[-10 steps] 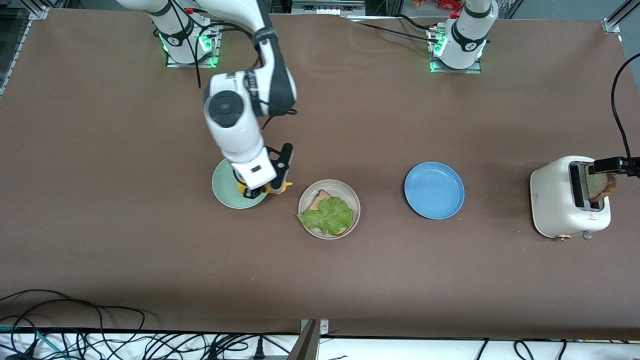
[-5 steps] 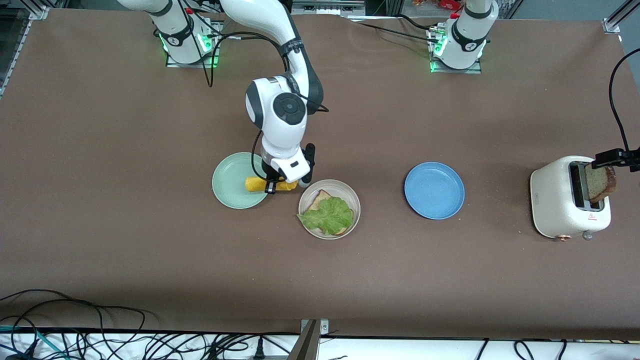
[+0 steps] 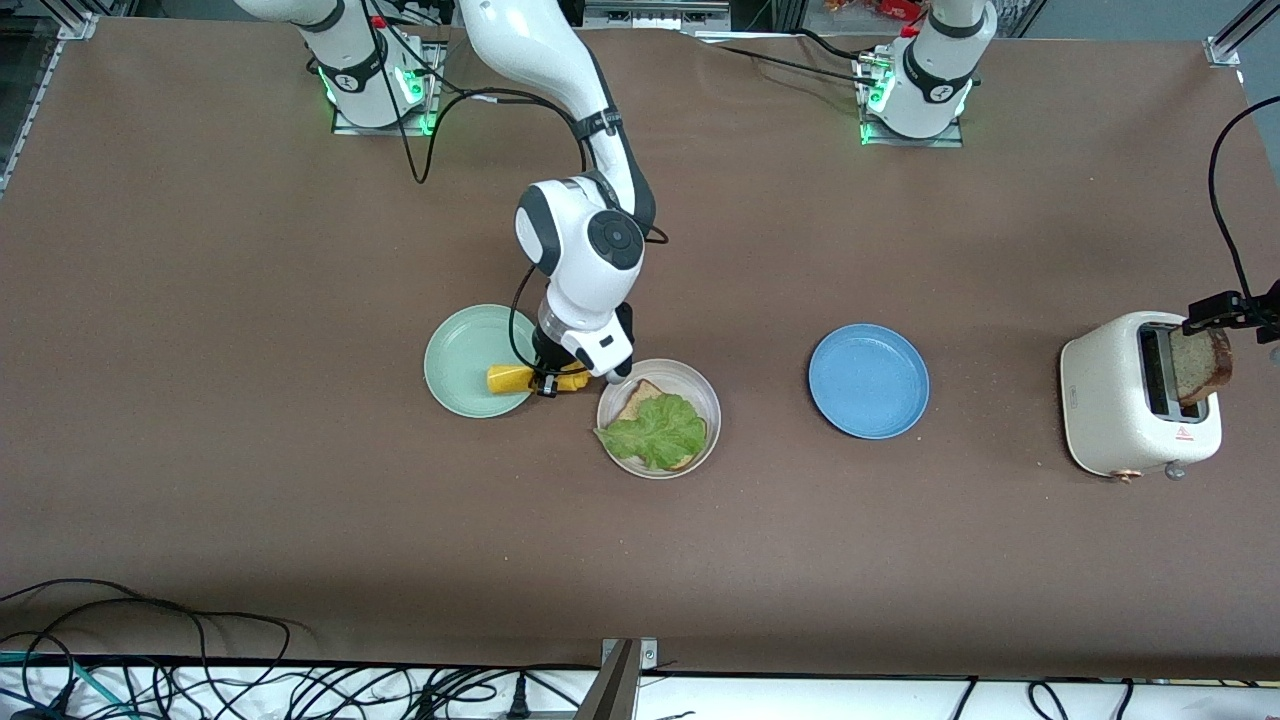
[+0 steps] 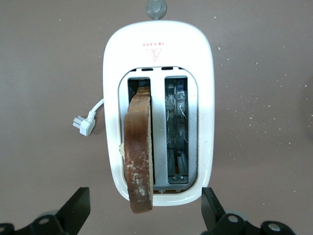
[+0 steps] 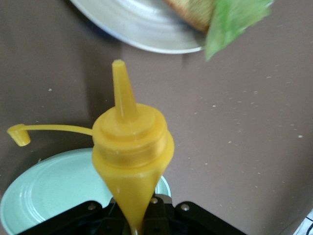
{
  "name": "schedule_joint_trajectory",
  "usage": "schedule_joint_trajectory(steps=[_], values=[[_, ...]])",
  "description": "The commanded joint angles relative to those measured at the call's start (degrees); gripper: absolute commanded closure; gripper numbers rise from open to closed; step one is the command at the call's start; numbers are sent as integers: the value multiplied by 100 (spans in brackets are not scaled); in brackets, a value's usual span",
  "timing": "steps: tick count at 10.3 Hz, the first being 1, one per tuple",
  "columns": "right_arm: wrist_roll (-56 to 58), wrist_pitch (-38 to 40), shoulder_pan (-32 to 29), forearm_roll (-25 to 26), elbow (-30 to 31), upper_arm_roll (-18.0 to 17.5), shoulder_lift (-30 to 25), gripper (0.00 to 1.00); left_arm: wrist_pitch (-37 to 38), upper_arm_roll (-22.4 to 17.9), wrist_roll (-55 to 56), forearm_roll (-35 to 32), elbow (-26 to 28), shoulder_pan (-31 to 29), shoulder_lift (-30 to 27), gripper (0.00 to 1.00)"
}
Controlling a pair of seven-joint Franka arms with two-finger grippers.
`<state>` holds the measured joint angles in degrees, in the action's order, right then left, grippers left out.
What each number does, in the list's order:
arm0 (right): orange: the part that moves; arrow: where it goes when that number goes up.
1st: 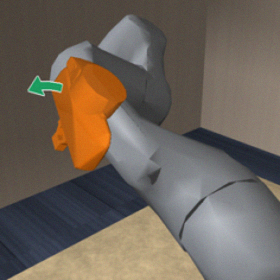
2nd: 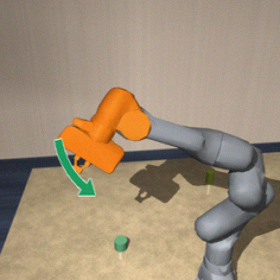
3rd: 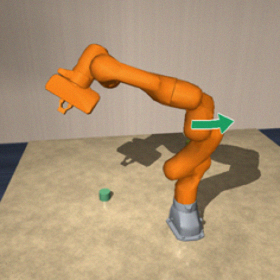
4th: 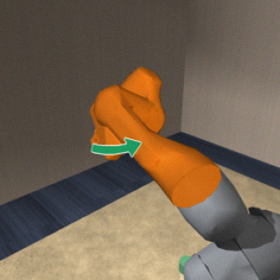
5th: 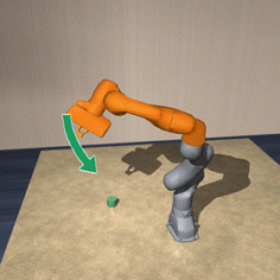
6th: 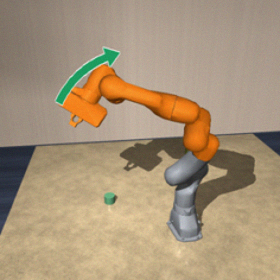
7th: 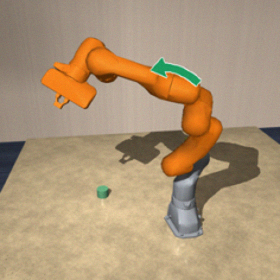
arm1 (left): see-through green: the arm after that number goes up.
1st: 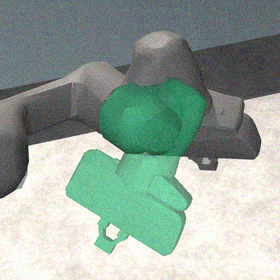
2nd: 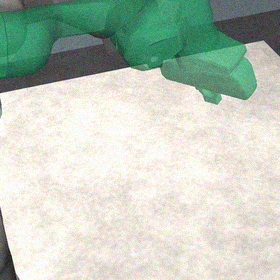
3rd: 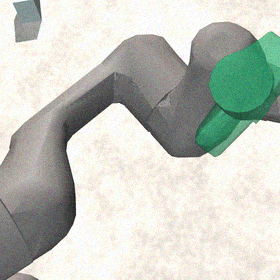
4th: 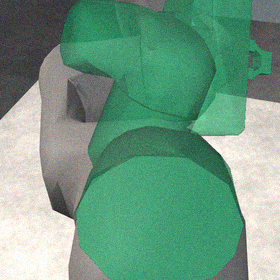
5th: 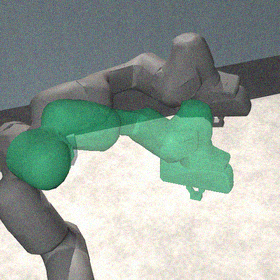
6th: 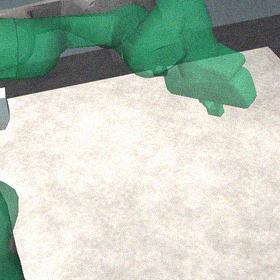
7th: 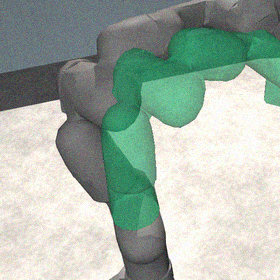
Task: Make sandwich on beige plate with both arms
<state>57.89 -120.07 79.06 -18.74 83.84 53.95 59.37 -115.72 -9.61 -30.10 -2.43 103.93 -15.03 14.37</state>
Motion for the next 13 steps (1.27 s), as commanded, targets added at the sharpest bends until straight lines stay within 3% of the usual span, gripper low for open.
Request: schedule_joint_trajectory(steps=[1, 3, 6, 8, 11, 13], values=[[-224, 54, -66, 239, -263, -25, 285, 100, -109, 64, -137, -135, 189, -96, -154, 2], [-357, 46, -75, 240, -350, -43, 329, 100, -109, 64, -171, -126, 189, -123, -66, 17], [-104, 552, -459, 73, -735, 27, -38, 100, -266, 73, -443, -118, 232, -211, 57, 28], [536, 880, -952, -748, -878, 71, -660, 100, -373, 73, -673, -65, 268, -342, 110, 54], [1721, 1354, -1742, -1585, -405, 98, -1724, 100, -321, 82, -603, 14, 242, -334, 127, 100], [2644, 1775, -2366, -2183, 104, 107, -2383, 100, -180, 90, -568, 14, 154, -273, 145, 100]])
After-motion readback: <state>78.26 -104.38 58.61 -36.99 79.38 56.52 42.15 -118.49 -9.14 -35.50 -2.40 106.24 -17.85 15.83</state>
